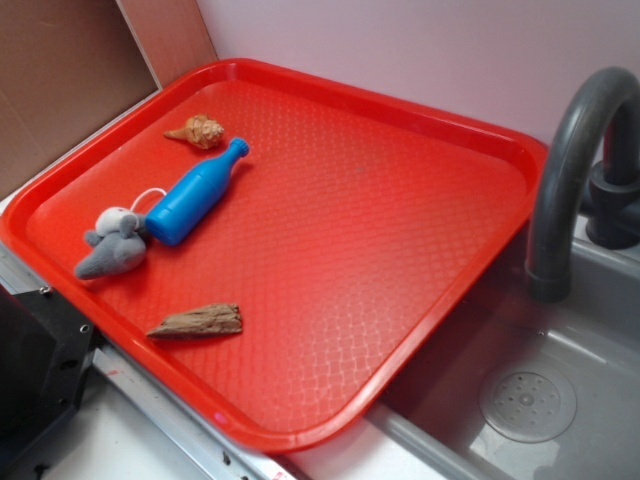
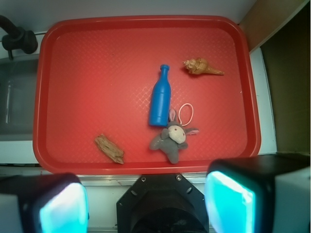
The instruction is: Grab the blue bottle.
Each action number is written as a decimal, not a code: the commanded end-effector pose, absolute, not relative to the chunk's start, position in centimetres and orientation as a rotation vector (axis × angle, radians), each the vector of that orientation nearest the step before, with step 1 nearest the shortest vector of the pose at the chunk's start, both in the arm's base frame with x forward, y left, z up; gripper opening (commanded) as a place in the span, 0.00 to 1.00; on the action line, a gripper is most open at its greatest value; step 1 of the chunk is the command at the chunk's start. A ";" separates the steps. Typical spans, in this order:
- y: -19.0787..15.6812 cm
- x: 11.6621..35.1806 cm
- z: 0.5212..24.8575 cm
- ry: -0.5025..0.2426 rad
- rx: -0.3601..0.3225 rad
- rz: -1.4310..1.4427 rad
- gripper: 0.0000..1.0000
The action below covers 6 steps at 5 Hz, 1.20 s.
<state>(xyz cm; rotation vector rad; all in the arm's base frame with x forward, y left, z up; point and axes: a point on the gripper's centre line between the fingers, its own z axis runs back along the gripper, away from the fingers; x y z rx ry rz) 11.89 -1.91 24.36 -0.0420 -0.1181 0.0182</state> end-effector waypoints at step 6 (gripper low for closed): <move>0.3 20.3 15.0 -0.060 -0.007 0.293 1.00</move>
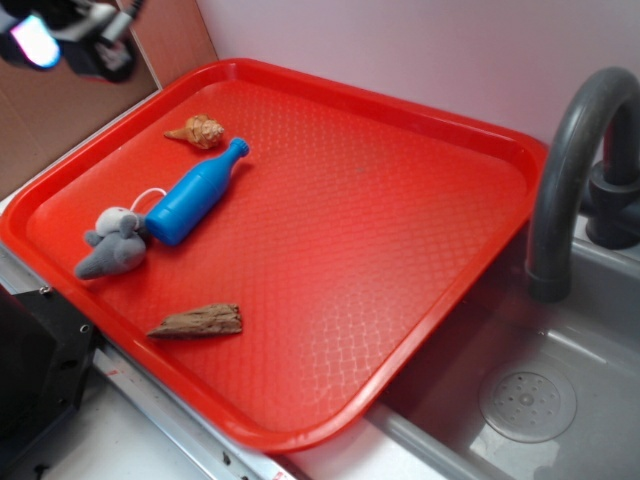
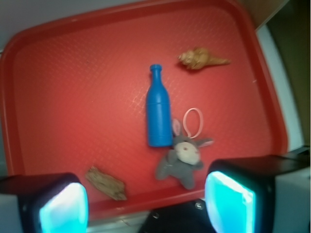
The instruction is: Grab the blue bottle.
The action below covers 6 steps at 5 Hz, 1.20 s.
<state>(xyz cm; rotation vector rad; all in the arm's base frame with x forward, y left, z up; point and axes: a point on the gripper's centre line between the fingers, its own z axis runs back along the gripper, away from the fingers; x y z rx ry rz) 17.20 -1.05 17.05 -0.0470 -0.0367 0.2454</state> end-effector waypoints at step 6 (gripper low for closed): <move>4.1 23.2 3.8 0.081 0.043 0.185 1.00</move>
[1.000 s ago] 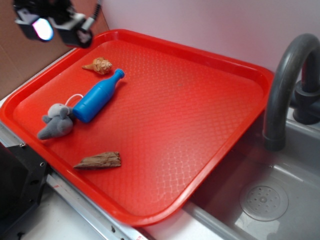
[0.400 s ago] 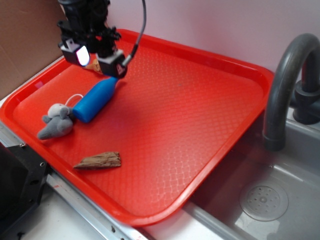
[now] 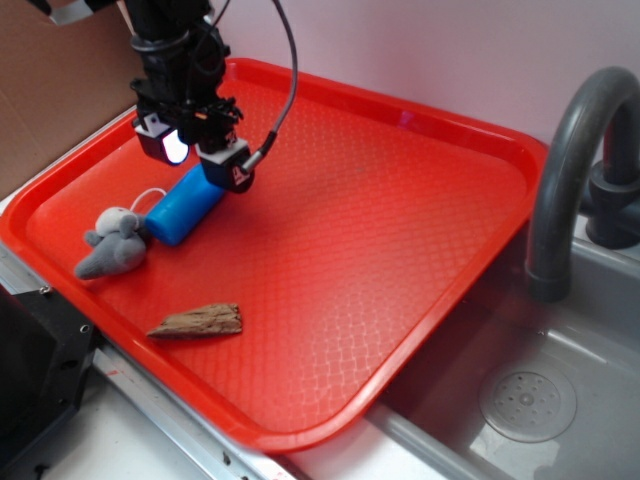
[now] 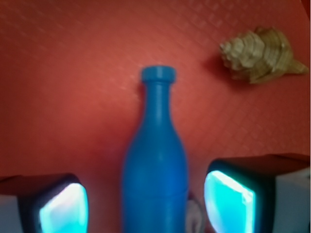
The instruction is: Grab the blue bottle.
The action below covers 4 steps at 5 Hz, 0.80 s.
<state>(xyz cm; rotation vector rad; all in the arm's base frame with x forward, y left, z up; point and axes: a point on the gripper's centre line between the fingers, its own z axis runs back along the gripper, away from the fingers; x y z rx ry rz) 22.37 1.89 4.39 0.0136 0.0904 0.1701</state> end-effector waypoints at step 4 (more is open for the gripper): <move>4.5 24.1 1.3 0.097 0.006 0.112 0.00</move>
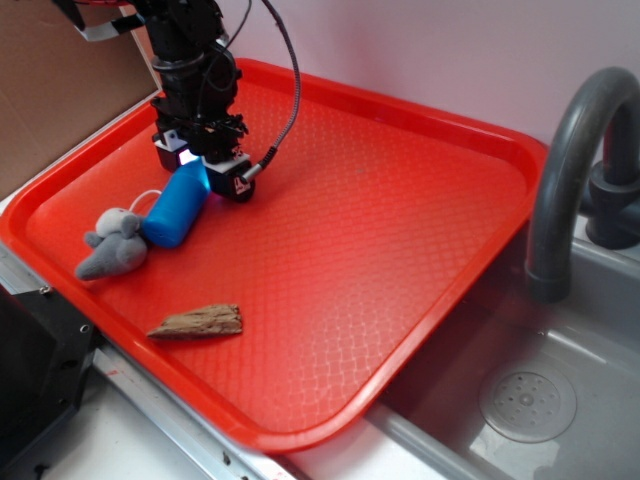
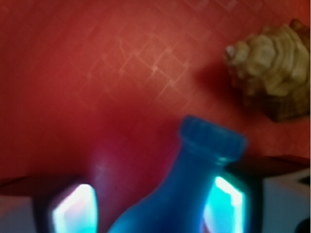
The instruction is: Grab the blue bottle.
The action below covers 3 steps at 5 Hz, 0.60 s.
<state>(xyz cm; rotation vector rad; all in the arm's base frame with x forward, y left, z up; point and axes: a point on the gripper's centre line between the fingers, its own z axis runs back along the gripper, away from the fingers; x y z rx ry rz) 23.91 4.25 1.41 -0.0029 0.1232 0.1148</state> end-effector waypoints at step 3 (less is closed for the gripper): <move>4.8 26.5 9.0 -0.015 -0.029 0.092 0.00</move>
